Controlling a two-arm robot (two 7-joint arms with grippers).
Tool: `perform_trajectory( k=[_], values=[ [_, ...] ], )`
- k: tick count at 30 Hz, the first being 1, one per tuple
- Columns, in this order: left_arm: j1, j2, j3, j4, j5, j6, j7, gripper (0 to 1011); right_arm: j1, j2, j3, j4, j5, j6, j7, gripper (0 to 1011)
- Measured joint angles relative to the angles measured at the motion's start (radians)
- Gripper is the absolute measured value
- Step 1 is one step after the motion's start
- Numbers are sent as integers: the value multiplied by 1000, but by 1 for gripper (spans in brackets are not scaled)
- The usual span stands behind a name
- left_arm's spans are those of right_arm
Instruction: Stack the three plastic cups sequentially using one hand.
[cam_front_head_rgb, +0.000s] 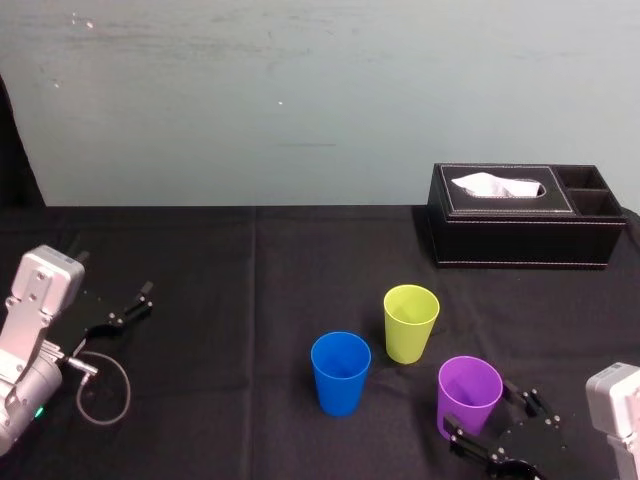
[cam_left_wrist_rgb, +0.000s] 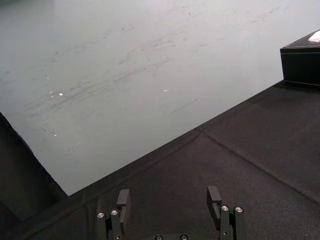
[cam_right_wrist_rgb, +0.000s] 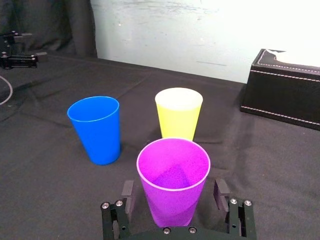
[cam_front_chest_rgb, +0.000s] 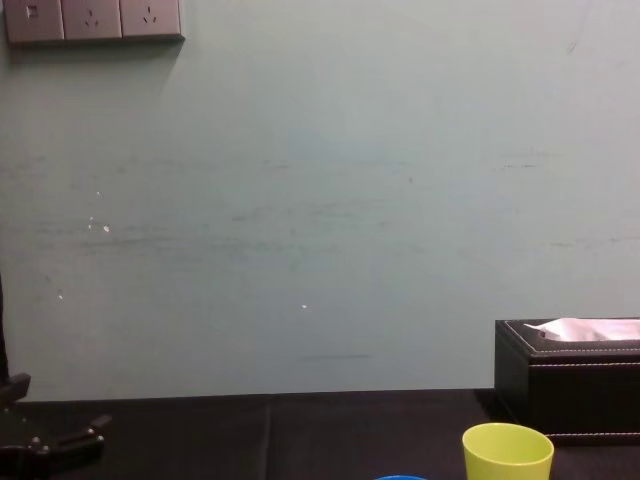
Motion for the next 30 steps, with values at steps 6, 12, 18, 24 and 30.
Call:
perform_trajectory(
  k=[6, 12, 18, 24, 30],
  values=[
    [0, 0, 0, 0, 0, 0, 0, 1000, 19, -21, 3, 17, -21, 1, 5, 1003],
    [0, 0, 0, 0, 0, 0, 0, 1000, 36, -36, 3, 27, -45, 11, 12, 1003],
    [0, 0, 0, 0, 0, 0, 0, 1000, 47, -50, 9, 40, -63, 18, 20, 1003],
    [0, 0, 0, 0, 0, 0, 0, 1000, 60, -69, 16, 61, -77, 17, 31, 1003],
    [0, 0, 0, 0, 0, 0, 0, 1000, 73, -88, 21, 77, -92, 9, 38, 1003]
  ],
)
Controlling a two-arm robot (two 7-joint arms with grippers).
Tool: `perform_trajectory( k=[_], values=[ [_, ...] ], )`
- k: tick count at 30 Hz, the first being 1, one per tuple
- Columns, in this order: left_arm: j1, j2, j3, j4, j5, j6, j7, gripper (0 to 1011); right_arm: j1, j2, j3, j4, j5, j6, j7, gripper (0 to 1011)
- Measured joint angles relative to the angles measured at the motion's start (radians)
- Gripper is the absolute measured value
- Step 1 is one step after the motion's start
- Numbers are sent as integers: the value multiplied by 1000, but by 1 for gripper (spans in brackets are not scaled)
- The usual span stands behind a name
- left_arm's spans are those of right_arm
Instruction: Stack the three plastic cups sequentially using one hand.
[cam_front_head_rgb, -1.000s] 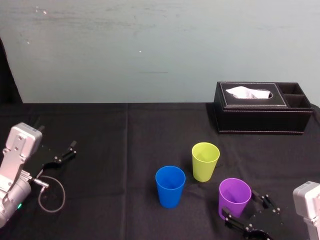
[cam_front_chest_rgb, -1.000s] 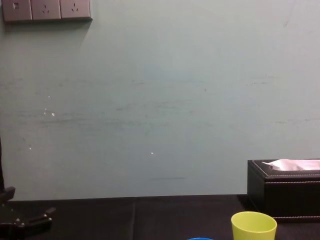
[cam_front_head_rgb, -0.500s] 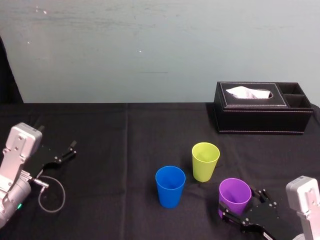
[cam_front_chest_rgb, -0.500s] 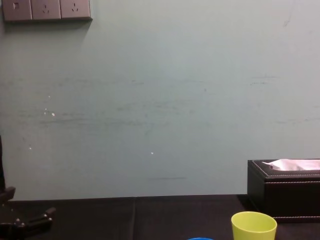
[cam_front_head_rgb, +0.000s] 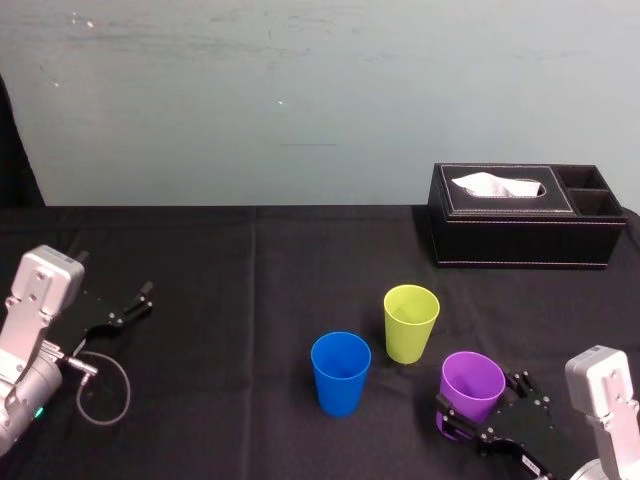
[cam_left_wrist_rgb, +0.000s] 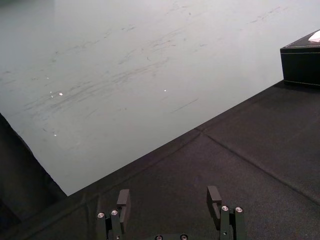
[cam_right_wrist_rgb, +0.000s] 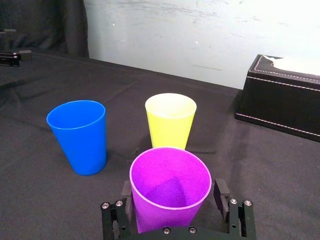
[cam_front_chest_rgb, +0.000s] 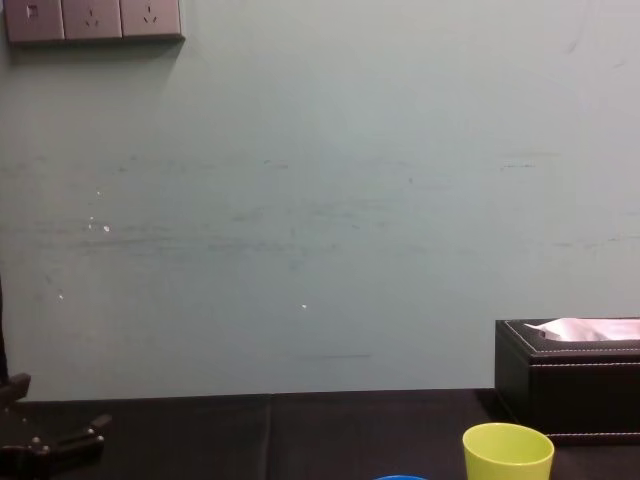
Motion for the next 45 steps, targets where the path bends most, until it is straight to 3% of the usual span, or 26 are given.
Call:
perform_trajectory(
  k=[19, 30, 39, 45],
  values=[
    [0, 0, 0, 0, 0, 0, 0, 1000, 3, -6, 1, 4, -5, -4, 6, 1003],
    [0, 0, 0, 0, 0, 0, 0, 1000, 2, -5, 0, 3, -3, -3, 4, 782],
    [0, 0, 0, 0, 0, 0, 0, 1000, 0, -4, 1, -1, -3, -3, 4, 741],
    [0, 0, 0, 0, 0, 0, 0, 1000, 6, 1, 19, -49, -30, 28, 7, 742]
  ],
)
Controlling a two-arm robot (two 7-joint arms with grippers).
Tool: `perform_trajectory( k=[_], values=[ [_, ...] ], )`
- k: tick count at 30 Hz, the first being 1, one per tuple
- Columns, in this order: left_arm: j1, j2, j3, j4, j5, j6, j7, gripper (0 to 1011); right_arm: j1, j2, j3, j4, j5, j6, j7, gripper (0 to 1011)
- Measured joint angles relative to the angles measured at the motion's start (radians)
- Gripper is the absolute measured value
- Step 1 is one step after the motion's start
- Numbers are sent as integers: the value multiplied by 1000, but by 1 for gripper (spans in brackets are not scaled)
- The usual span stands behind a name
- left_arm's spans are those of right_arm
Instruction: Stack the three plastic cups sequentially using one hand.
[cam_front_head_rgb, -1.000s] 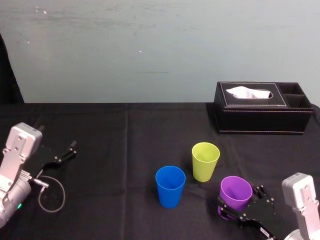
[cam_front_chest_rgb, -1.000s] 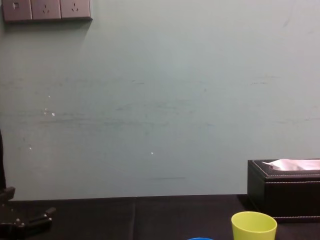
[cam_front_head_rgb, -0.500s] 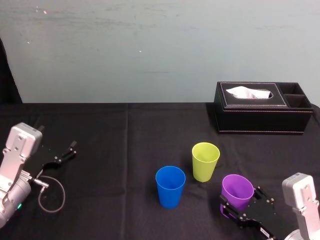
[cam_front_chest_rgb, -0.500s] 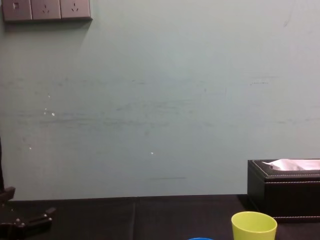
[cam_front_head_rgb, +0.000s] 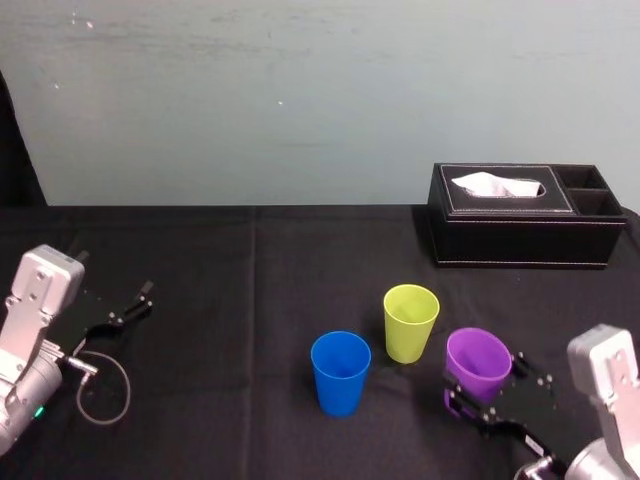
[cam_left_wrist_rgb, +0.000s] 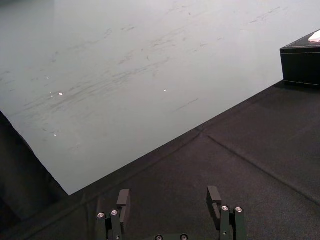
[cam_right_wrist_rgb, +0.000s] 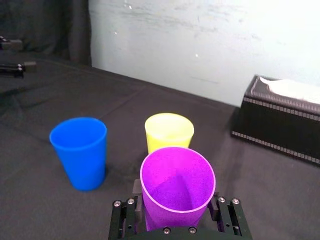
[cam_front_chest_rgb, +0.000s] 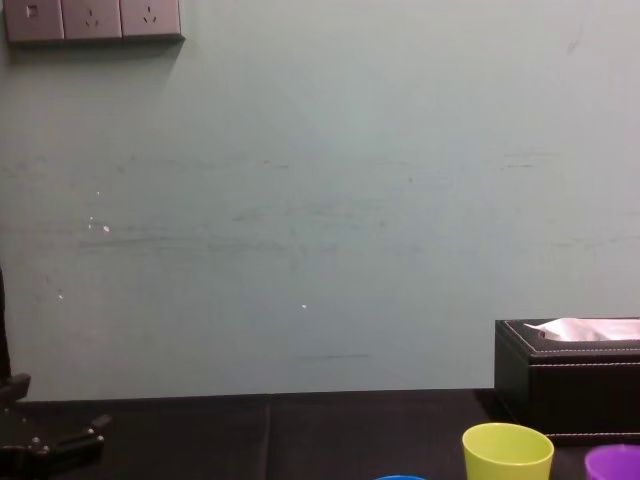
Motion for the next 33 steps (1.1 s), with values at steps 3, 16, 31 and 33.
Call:
perform_trajectory(
  k=[3, 16, 31, 33],
  values=[
    [0, 0, 0, 0, 0, 0, 0, 1000, 18, 6, 5, -33, -15, 38, 14, 742],
    [0, 0, 0, 0, 0, 0, 0, 1000, 181, 24, -25, -70, 9, 179, 119, 742],
    [0, 0, 0, 0, 0, 0, 0, 1000, 387, 0, -131, 60, 62, 220, 201, 741],
    [0, 0, 0, 0, 0, 0, 0, 1000, 409, -6, -149, 85, 65, 213, 211, 742]
  ],
)
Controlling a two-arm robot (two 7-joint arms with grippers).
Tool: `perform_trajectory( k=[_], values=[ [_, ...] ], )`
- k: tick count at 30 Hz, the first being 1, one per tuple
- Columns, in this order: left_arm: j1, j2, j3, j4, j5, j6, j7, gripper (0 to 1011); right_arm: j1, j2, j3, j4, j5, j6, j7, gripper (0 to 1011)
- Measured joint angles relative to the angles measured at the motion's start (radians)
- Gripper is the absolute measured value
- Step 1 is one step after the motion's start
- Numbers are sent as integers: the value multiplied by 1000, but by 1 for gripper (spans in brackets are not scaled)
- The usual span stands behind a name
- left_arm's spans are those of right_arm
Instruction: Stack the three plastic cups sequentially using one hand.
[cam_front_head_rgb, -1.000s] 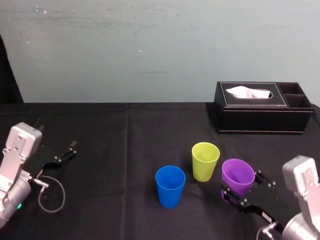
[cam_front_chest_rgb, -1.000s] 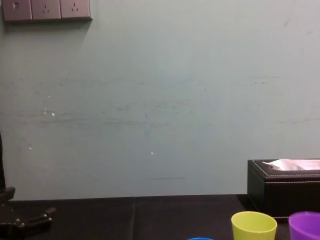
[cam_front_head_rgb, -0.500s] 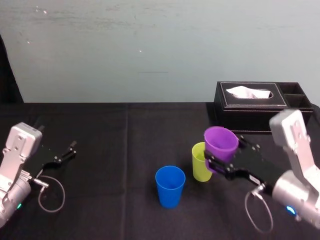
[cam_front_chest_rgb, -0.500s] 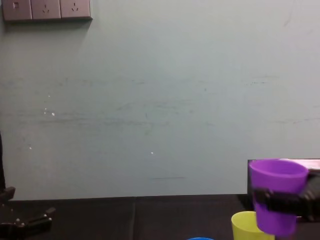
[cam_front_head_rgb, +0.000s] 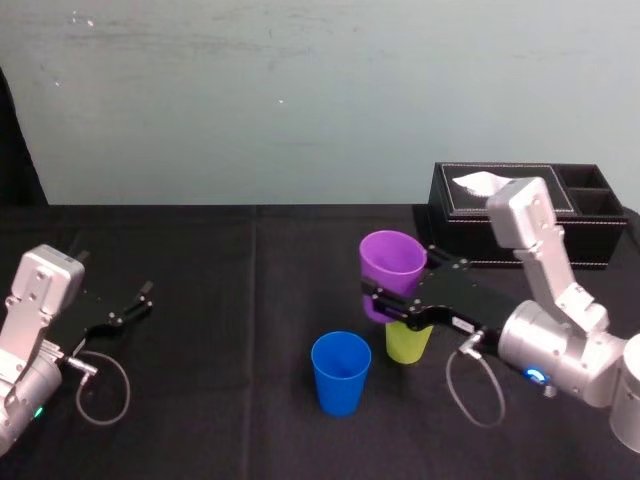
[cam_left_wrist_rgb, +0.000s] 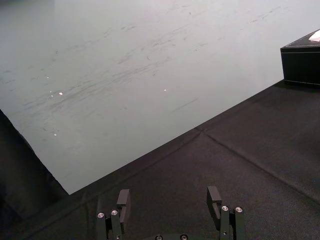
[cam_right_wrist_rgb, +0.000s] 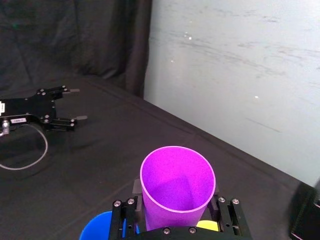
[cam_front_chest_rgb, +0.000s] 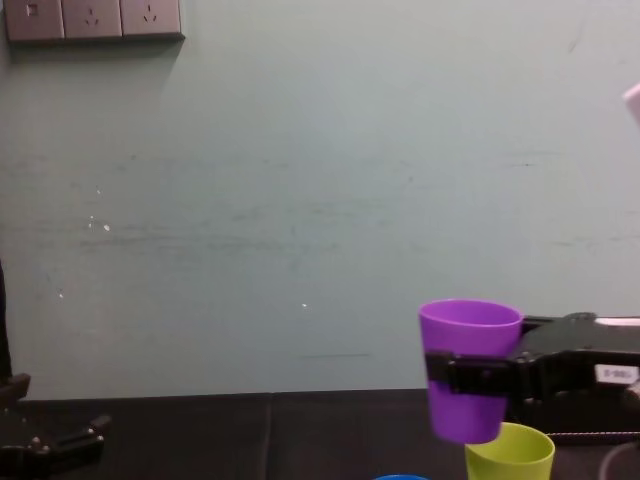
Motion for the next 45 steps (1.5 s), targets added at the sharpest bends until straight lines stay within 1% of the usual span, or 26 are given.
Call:
perform_trajectory(
  k=[5, 8, 9, 12, 18, 28, 39, 45],
  values=[
    [0, 0, 0, 0, 0, 0, 0, 1000, 32, -10, -34, 36, 5, -15, 15, 742],
    [0, 0, 0, 0, 0, 0, 0, 1000, 53, -16, -61, 54, 8, -25, 25, 742],
    [0, 0, 0, 0, 0, 0, 0, 1000, 53, -16, -61, 54, 8, -25, 25, 742],
    [0, 0, 0, 0, 0, 0, 0, 1000, 68, -21, -85, 63, 11, -32, 32, 742],
    [0, 0, 0, 0, 0, 0, 0, 1000, 80, -22, -114, 73, 21, -41, 38, 742],
    [0, 0, 0, 0, 0, 0, 0, 1000, 80, -7, -139, 73, 44, -46, 40, 742],
    [0, 0, 0, 0, 0, 0, 0, 1000, 64, 18, -155, 49, 58, -48, 37, 742],
    [0, 0, 0, 0, 0, 0, 0, 1000, 57, 24, -158, 45, 62, -49, 32, 742]
  ],
)
